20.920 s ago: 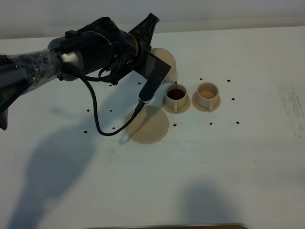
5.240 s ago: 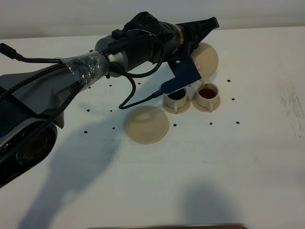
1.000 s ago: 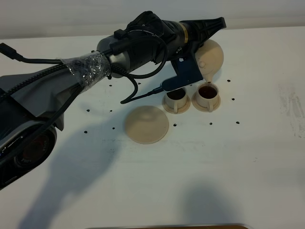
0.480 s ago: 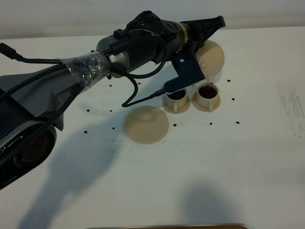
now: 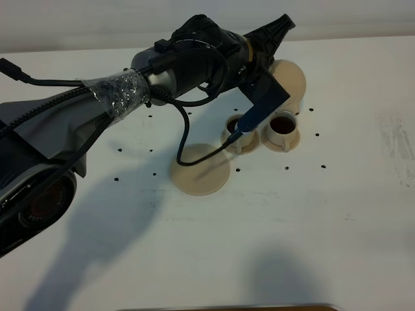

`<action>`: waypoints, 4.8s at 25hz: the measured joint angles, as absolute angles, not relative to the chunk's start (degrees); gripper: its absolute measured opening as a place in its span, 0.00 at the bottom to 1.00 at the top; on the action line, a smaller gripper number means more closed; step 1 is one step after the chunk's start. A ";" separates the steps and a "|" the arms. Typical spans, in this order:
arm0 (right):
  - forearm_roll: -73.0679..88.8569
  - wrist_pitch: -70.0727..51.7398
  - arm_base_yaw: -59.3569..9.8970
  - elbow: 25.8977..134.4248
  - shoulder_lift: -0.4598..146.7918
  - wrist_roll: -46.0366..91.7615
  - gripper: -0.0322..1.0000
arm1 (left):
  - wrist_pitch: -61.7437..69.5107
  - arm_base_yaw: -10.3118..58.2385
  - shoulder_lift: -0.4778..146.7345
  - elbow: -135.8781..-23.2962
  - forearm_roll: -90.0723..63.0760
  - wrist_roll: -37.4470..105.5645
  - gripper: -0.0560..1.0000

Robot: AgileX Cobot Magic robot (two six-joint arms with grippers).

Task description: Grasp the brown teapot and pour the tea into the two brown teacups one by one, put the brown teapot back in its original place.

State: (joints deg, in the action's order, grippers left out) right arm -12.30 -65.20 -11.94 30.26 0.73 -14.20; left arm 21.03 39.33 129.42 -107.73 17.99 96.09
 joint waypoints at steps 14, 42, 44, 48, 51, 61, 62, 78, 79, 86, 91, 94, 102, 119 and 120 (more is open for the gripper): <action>-12.30 -65.20 -11.94 30.26 0.73 -14.20 0.45 | 25.87 38.72 124.93 -107.73 9.09 68.68 0.21; -12.30 -65.20 -11.94 30.26 0.73 -14.20 0.45 | 52.61 46.43 121.24 -107.73 -4.43 18.37 0.21; -12.30 -65.20 -11.94 30.26 0.73 -14.20 0.45 | 52.56 47.00 121.24 -107.20 -3.96 15.95 0.21; -12.30 -65.20 -11.94 30.26 0.73 -14.20 0.45 | 50.59 47.47 121.13 -103.48 -2.09 13.71 0.21; -12.30 -65.20 -11.94 30.26 0.73 -14.20 0.45 | 47.59 47.47 121.25 -100.61 -1.41 12.01 0.21; -12.30 -65.20 -11.94 30.26 0.73 -14.20 0.45 | 41.68 48.58 124.70 -99.85 -2.96 10.44 0.21; -12.30 -65.20 -11.94 30.26 0.73 -14.20 0.45 | 41.21 48.60 125.15 -99.85 -3.20 10.44 0.21; -12.30 -65.20 -11.94 30.26 0.73 -14.20 0.45 | 36.50 48.71 130.79 -99.78 -3.21 7.97 0.21; -12.30 -65.20 -11.94 30.26 0.73 -14.20 0.45 | 36.50 48.71 130.79 -99.78 -3.21 7.97 0.21; -12.30 -65.20 -11.94 30.26 0.73 -14.20 0.45 | 38.64 48.71 126.12 -101.05 -2.58 8.83 0.21; -12.30 -65.20 -11.94 30.26 0.73 -14.20 0.45 | 45.09 48.66 120.23 -101.54 0.00 9.02 0.21; -12.30 -65.20 -11.94 30.26 0.73 -14.20 0.45 | 50.85 48.02 118.72 -101.54 1.09 7.80 0.21; -12.30 -65.20 -11.94 30.26 0.73 -14.20 0.45 | 57.47 45.30 113.31 -95.43 6.04 0.68 0.21; -12.30 -65.20 -11.94 30.26 0.73 -14.20 0.45 | 43.61 38.15 98.75 -69.16 1.42 -2.93 0.21; -12.30 -65.20 -11.94 30.26 0.73 -14.20 0.45 | 43.48 37.57 98.22 -68.37 1.42 -2.98 0.21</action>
